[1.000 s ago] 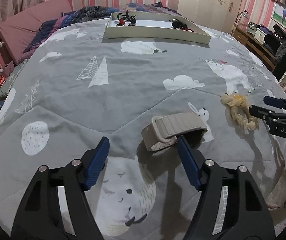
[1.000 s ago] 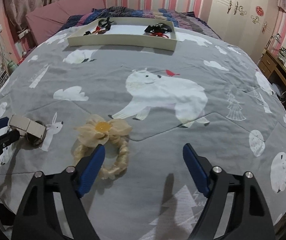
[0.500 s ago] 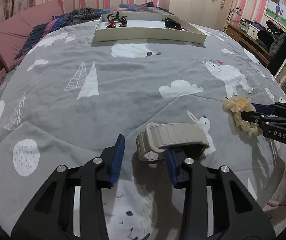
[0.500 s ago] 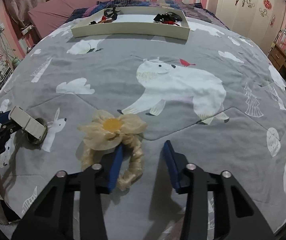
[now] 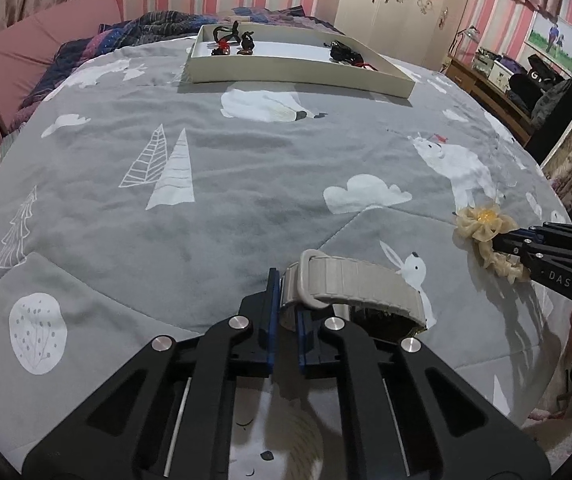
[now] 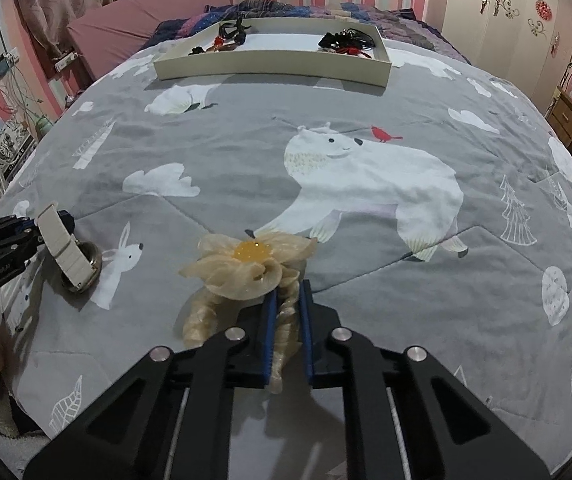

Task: Organize jewelry
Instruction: 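Carry the watch strap and bow hair tie into the white tray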

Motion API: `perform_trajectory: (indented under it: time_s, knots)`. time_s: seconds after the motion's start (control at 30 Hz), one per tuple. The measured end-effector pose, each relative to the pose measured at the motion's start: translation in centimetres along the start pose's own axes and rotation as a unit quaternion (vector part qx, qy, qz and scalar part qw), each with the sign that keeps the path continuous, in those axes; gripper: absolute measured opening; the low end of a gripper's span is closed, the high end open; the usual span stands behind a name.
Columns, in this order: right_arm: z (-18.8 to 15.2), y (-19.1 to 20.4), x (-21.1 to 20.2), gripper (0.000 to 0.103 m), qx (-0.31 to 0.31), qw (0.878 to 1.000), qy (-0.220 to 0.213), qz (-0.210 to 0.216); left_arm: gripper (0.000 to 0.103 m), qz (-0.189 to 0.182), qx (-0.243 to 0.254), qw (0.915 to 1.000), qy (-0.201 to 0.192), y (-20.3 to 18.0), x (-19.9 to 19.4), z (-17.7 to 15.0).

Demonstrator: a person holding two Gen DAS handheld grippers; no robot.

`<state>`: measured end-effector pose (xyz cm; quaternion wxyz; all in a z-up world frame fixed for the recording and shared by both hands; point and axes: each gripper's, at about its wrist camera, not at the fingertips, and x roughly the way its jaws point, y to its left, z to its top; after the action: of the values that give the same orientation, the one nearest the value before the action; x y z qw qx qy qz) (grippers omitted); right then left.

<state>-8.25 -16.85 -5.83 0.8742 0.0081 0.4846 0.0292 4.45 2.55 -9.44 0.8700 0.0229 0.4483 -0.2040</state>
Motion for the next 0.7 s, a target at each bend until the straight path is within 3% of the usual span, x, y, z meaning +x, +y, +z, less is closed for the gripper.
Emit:
perform_trajectory:
  time_s: [0.43,0.7]
  knots:
    - [2.2,-1.3,-0.1,0.009,0.011,1.0,-0.019,0.018,0.002,-0.004,-0.011,0.9995,-0.028,-0.5,-1.6,2.6]
    - [6.3,-2.7,-0.6,0.009,0.013,0.999,-0.051,0.01,0.001,0.016,0.002,0.999,-0.042,-0.7,-2.1,7.4]
